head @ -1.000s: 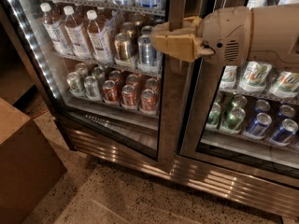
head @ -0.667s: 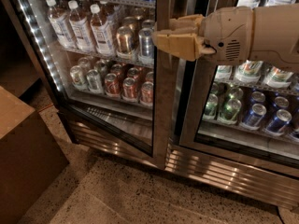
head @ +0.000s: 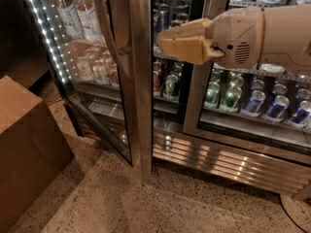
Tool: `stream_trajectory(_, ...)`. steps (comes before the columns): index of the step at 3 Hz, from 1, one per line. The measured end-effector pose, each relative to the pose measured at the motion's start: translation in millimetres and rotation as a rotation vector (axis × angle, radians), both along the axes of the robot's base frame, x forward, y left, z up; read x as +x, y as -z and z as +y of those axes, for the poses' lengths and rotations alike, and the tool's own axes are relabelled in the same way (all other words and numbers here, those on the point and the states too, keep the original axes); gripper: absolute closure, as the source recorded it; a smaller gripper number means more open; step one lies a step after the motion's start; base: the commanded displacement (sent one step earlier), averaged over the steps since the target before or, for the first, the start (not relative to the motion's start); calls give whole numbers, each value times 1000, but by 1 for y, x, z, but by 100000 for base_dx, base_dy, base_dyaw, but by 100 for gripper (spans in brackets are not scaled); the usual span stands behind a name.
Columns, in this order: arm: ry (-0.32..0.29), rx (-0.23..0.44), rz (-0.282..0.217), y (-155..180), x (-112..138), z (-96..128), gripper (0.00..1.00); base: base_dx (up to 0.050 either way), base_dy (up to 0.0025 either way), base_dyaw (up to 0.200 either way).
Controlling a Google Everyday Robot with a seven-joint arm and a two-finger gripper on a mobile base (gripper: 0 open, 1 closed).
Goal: Open left fridge door
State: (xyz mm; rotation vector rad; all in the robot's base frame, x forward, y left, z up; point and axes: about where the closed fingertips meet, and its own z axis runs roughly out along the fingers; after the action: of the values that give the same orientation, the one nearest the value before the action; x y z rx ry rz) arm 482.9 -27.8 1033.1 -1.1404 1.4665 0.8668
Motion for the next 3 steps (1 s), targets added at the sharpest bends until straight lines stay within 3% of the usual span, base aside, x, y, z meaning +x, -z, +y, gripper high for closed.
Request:
stream_trajectory(1, 0, 0, 0, 0, 0, 0, 100, 0, 0, 0)
stream_trajectory(3, 0, 0, 0, 0, 0, 0, 58, 0, 0, 0)
